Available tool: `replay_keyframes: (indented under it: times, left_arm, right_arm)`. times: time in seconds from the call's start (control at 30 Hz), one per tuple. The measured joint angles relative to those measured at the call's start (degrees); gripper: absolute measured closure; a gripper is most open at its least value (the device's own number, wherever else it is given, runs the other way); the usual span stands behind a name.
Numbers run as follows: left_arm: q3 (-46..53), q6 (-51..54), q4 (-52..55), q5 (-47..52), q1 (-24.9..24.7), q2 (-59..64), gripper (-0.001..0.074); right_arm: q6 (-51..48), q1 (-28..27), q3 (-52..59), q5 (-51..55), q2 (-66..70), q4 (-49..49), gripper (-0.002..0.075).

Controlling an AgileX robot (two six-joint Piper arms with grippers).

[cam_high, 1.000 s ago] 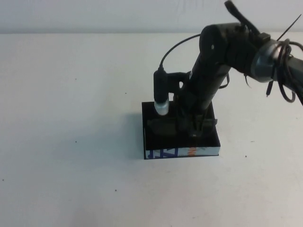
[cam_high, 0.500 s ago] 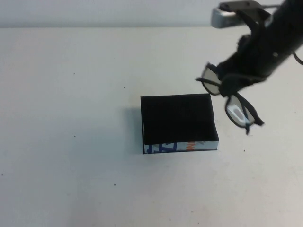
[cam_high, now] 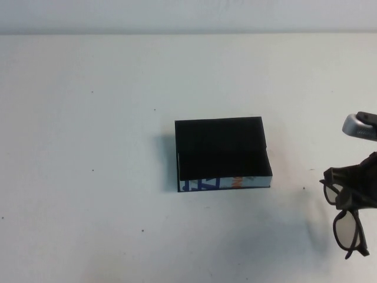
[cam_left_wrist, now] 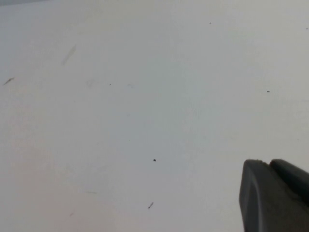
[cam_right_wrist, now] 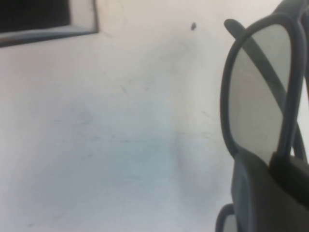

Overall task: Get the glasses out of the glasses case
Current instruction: Place the glasses on the table

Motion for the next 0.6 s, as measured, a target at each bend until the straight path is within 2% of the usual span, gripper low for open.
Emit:
replay_keyframes:
  times: [0.2,0.4,0.5,0.6]
  left_arm:
    - [0.0,0.0,0.0,0.0,0.0,0.0,0.0740]
    - [0.0,0.0,0.0,0.0,0.0,0.0,0.0740]
    - [0.0,0.0,0.0,0.0,0.0,0.0,0.0740]
    - [0.0,0.0,0.0,0.0,0.0,0.0,0.0740]
  right_arm:
    - [-1.4,0.0,0.3,-6.1,5.6,0.0,0.0695]
    - [-3.0,0.0,0.3,-9.4,9.2,-0.1,0.0648]
    - [-3.0,0.0,0.3,-10.0,9.3,-0.1,0.0598]
    - [-3.0,0.0,-0.1,-9.1,9.0,-0.1,0.0499]
